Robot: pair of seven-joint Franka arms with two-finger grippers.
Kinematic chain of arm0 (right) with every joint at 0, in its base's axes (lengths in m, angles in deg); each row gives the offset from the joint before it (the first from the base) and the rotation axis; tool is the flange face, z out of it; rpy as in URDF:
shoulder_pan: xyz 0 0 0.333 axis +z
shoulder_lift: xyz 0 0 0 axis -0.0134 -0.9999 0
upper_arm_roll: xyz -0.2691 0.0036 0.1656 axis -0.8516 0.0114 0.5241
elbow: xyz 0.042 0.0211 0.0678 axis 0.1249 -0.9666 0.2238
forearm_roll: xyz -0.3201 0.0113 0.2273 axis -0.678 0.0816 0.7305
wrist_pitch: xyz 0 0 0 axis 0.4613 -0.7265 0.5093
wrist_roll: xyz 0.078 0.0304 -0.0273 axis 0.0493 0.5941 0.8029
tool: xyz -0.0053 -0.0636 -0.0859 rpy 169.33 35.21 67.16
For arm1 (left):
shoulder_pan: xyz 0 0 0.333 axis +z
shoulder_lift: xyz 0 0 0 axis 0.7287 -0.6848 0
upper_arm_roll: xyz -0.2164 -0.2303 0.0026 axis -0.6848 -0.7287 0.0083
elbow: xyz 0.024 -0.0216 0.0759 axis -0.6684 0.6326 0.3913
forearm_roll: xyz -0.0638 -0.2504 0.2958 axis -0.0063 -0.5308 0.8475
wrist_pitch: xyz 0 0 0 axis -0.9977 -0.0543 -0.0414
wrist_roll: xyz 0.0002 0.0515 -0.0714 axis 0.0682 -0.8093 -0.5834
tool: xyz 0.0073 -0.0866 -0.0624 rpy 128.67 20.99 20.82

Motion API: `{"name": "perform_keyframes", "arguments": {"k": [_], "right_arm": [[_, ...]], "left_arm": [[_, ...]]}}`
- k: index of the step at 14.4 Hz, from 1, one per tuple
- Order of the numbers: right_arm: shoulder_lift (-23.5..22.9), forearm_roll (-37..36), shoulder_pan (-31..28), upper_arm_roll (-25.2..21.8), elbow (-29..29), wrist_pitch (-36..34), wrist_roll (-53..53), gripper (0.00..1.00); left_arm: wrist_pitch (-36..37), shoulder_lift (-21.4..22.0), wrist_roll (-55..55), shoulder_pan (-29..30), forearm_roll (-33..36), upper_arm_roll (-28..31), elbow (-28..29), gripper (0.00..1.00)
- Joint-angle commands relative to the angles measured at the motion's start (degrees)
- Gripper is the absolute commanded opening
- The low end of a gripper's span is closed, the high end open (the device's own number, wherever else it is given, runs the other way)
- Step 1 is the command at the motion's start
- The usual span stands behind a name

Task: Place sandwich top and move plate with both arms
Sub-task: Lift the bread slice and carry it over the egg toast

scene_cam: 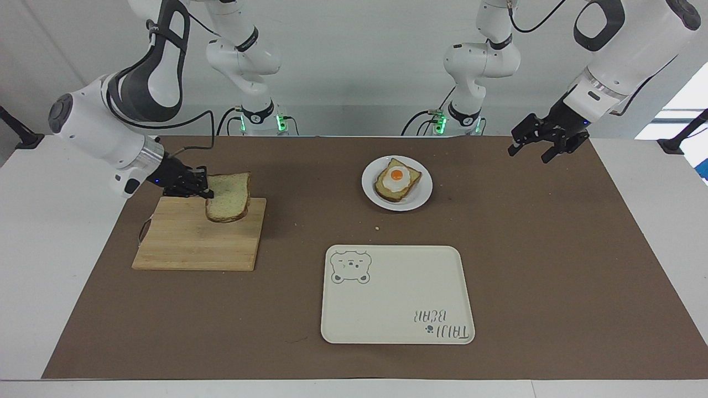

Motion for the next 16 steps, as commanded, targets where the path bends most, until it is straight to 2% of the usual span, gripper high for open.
{"name": "perform_keyframes", "arguments": {"k": [1,7,12,16], "right_arm": [[-0.08,2.18,1.3,1.14,0.51,-2.0,-2.28,0.0],[0.1,5.77,9.82,1.14,0.33,-0.78,-12.56,0.0],[0.19,7.89,14.57,1.14,0.24,-0.26,-16.0,0.0],[1.42,7.89,22.29,1.23,-1.43,5.1,-22.93,0.0]], "left_arm": [[-0.29,1.12,-0.6,-0.05,-0.01,0.19,0.84,1.0],[-0.29,1.03,-0.6,-0.05,-0.01,0.19,0.84,1.0],[-0.29,1.12,-0.6,-0.05,-0.01,0.19,0.84,1.0],[-0.29,1.12,-0.6,-0.05,-0.01,0.19,0.84,1.0]]}}
